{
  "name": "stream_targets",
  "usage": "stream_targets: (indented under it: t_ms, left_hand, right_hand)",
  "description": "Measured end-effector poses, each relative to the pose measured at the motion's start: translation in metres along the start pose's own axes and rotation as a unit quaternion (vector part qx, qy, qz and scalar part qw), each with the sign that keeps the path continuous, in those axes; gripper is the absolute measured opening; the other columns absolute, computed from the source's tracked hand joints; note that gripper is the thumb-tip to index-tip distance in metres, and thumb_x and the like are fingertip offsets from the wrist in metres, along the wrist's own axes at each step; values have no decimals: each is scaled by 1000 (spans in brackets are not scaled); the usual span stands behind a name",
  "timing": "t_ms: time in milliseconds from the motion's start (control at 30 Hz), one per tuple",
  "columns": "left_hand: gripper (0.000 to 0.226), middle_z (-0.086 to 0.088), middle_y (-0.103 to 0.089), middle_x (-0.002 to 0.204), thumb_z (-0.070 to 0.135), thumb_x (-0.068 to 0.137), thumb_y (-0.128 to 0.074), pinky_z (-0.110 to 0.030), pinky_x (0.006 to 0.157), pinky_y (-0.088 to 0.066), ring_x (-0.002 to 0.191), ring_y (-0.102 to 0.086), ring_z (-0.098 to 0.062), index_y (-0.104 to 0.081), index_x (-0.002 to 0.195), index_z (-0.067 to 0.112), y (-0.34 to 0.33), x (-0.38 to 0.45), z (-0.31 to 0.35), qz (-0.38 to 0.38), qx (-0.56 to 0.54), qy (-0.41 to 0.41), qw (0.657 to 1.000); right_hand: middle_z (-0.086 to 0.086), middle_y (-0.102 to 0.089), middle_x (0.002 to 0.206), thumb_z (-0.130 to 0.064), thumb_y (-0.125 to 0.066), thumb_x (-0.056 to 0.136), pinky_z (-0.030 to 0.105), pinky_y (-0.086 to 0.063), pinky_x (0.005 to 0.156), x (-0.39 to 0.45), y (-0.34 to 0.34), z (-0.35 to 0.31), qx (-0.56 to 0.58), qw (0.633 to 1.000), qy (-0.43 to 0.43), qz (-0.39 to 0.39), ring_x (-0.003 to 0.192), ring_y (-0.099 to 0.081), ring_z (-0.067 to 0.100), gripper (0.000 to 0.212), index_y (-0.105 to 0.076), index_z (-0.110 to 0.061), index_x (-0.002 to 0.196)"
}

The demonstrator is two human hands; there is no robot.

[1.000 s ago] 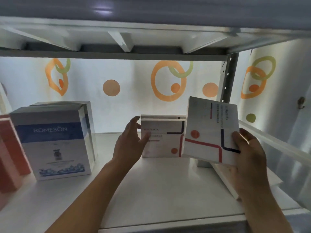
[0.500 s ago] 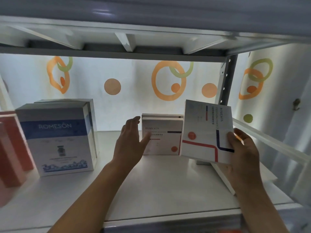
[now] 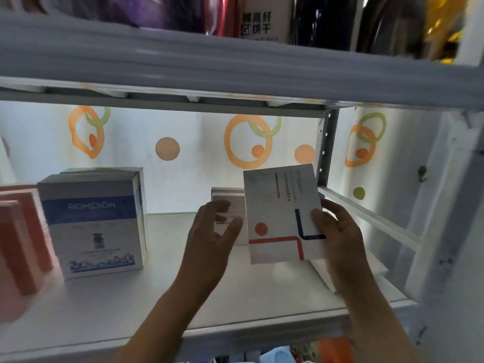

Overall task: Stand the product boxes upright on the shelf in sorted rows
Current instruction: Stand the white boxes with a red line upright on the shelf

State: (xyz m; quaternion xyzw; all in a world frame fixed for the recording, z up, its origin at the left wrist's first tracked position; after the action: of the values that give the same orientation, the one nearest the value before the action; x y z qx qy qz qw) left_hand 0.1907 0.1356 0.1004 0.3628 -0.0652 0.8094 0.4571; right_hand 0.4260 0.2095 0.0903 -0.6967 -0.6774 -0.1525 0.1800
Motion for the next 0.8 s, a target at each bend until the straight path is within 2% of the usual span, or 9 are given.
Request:
stream_targets:
  t_ms: [100,200,267,333,400,500,667,733,800]
  left_hand:
    - [43,25,-50,114,51,84,-61,-22,79,-51,102,-56,0,-41,120,42,15,1,4,-10,-86,59,995]
    - [57,21,-57,117,58,79,-66,-26,77,-57,101,-62,-7,-39,127,44,26,0,-1,-45,-131,100,985]
    - [50,15,-68,108,47,82,-67,-23,72,-57,94,-68,-10,-46,127,41,29,-7,-4,-74,-147,116,980]
    - [29,12,-73,96,35,87,-64,-23,71,-57,90,-69,-10,-60,115,35,33,-14,-3,-87,-149,114,978]
    - [14,12,-75,92,27,91,-61,-25,69,-59,88,-70,-12,-68,103,31,36,-23,-4,-89,-160,114,976]
    - [13,6,-75,90,21,92,-61,-28,70,-61,86,-71,-17,-68,102,25,40,-32,-9,-62,-192,138,970]
    - [12,12,-70,98,31,90,-62,-22,69,-58,89,-68,-10,-60,101,34,49,-45,-3,3,-131,115,985]
    - [15,16,-68,101,35,89,-63,-21,72,-58,93,-67,-7,-58,103,36,52,-51,7,19,-121,99,988]
    - [22,17,-68,104,34,86,-67,-17,72,-56,95,-67,-4,-57,105,34,51,-57,20,13,-136,77,988]
  right_hand:
    - [-1,-76,94,-36,-66,86,35,-62,69,-1,-8,-34,22,997,25,-74,82,-73,22,32,-62,-22,115]
    - [4,-76,97,-36,-75,80,38,-61,74,1,-16,-49,7,992,21,-128,84,-72,26,38,-67,-16,112]
    - [2,-76,95,-34,-76,80,35,-59,73,0,-24,-52,-26,987,17,-157,86,-72,26,35,-70,-15,108]
    - [-1,-76,91,-34,-74,74,31,-59,70,-2,-31,-55,-43,985,14,-166,85,-72,25,35,-72,-16,103]
    - [-5,-75,89,-40,-75,67,28,-59,66,-4,-33,-55,-59,988,14,-143,81,-72,21,39,-72,-20,101]
    - [-10,-71,97,-44,-80,70,25,-58,60,-9,-35,-53,-110,991,28,-76,79,-71,15,41,-65,-28,106]
    - [-4,-54,130,-45,-78,78,27,-50,88,-37,-35,-55,-230,963,80,114,112,-54,13,53,-53,-29,121]
    - [-7,-55,121,-43,-76,81,14,-48,76,-50,-43,-57,-192,974,66,100,108,-57,10,44,-54,-28,116]
    - [-15,-57,115,-46,-72,81,8,-46,62,-63,-61,-54,-99,995,23,16,101,-58,0,42,-54,-33,117]
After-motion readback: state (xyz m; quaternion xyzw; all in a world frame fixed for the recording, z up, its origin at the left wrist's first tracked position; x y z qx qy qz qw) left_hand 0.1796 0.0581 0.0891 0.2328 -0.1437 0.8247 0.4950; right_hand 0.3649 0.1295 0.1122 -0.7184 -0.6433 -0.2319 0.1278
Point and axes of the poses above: each hand's wrist, its own x-axis towards the middle knuckle, its own y-axis out of the back of the hand, z = x × y, the point moved 8 cm from there along x, towards the middle knuckle
